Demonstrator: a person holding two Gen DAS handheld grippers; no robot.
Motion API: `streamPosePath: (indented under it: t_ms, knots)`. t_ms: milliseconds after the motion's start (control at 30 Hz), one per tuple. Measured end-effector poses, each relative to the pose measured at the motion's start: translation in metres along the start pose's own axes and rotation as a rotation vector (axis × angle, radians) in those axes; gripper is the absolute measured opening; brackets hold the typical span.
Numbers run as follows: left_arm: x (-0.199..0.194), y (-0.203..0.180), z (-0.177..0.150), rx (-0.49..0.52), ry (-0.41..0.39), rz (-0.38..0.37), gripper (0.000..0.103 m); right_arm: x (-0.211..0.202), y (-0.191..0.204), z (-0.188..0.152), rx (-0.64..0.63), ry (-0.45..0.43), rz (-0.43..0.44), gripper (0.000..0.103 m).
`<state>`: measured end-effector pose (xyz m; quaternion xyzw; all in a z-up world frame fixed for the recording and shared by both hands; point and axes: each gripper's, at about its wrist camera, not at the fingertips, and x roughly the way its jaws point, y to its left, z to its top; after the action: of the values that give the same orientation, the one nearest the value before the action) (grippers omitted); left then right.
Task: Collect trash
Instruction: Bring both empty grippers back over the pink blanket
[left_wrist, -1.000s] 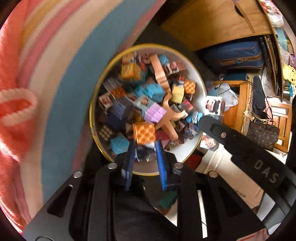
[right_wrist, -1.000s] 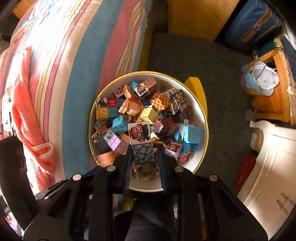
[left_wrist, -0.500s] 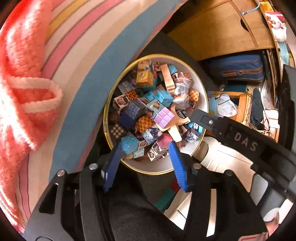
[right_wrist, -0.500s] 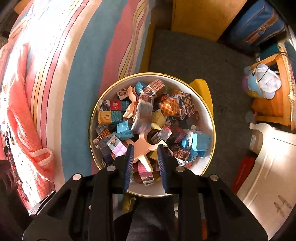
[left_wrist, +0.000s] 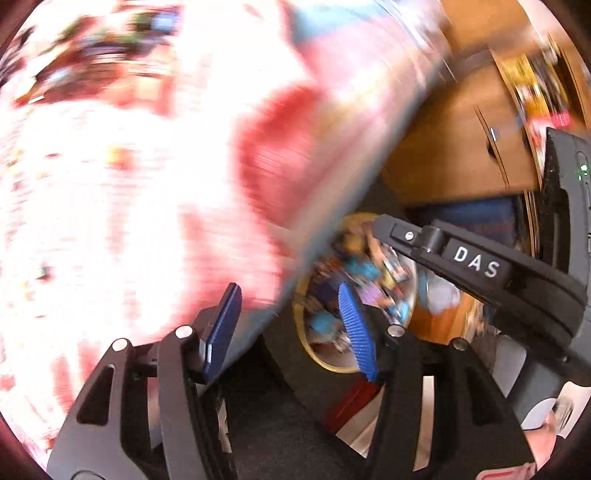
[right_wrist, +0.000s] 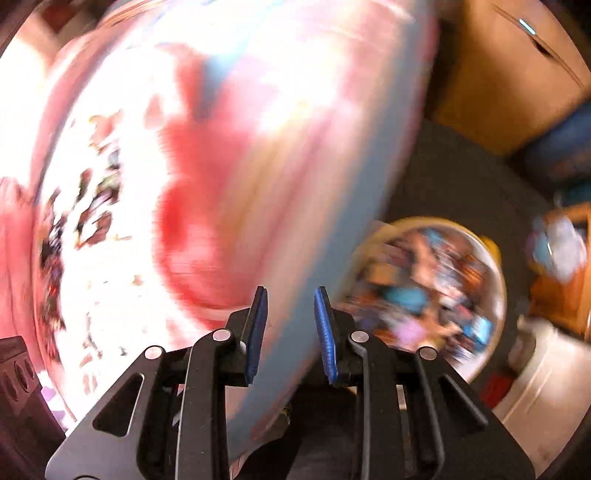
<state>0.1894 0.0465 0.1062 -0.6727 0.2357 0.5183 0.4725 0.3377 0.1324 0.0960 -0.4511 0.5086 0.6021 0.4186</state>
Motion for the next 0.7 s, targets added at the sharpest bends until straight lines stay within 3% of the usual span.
streamPosePath:
  t_ms: [133, 300, 633, 700]
  knots:
    - [-0.042, 0.067, 0.000, -0.169, -0.094, 0.030, 0.054, 0.010, 0.083, 0.004, -0.162, 0.021, 0.046, 0.026]
    - [-0.090, 0.148, -0.015, -0.375, -0.208, 0.069, 0.055, 0.029, 0.189, -0.022, -0.386, 0.064, 0.089, 0.026]
    - [-0.141, 0.304, -0.094, -0.870, -0.354, 0.097, 0.057, 0.065, 0.365, -0.086, -0.760, 0.138, 0.132, 0.026]
    - [-0.148, 0.323, -0.107, -0.929, -0.373, 0.099, 0.057, 0.075, 0.393, -0.097, -0.812, 0.156, 0.132, 0.026]
